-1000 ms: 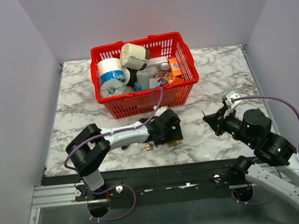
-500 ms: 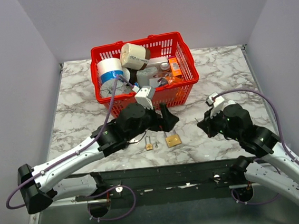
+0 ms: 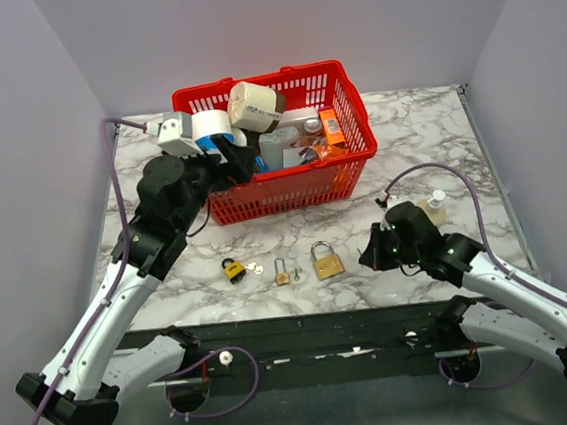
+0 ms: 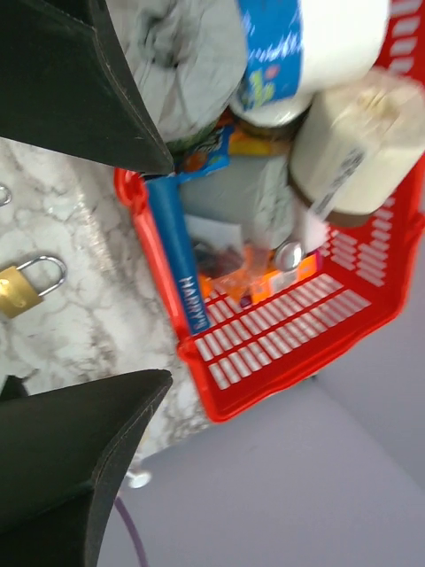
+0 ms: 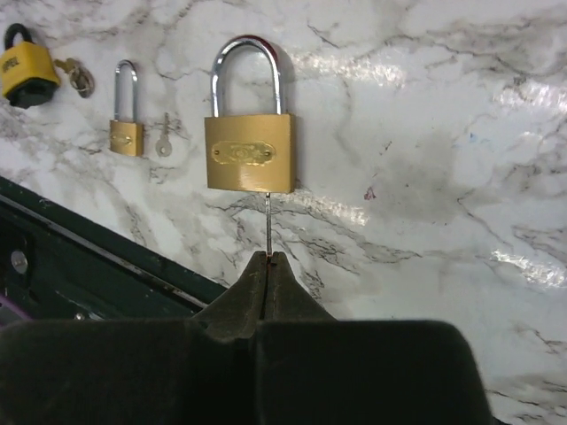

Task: Lock with the key
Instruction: Place the key at the center of the board.

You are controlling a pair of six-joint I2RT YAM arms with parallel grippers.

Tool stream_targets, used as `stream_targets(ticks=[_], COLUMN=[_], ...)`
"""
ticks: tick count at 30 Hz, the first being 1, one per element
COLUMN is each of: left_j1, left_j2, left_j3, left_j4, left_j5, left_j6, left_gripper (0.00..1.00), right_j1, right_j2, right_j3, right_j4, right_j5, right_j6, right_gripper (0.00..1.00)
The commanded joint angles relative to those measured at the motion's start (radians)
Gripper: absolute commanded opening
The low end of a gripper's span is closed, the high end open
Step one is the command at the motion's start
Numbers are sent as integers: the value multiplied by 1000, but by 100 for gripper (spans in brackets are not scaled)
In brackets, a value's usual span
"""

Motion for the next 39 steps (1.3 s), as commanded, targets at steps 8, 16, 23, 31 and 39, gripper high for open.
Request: stream_targets(ticks=[8,16,23,31,39], left_j1=[92,122,147,167,176], left_j2=[-88,-116,-114,-116,-113], left_j3=[-34,-61,-72,-89,-86], left_j4=[-22,-45,-39,-33,-49], left_j5=[-10,-12,-12,2,7], left_j6=[-41,-73,-86,-93,-90], left_gripper=[99,99,99,99,99], right_j1=[-3,-3,-5,-9,-11], right_j2=[256,434,502,491,470], right_j3=[-107,-62,-55,-67,-45], right_j4=[288,336,299,267,209], right_j5=[16,32,33,32,33], right_j6=[159,160,220,246,248], right_gripper=[1,1,8,26,29])
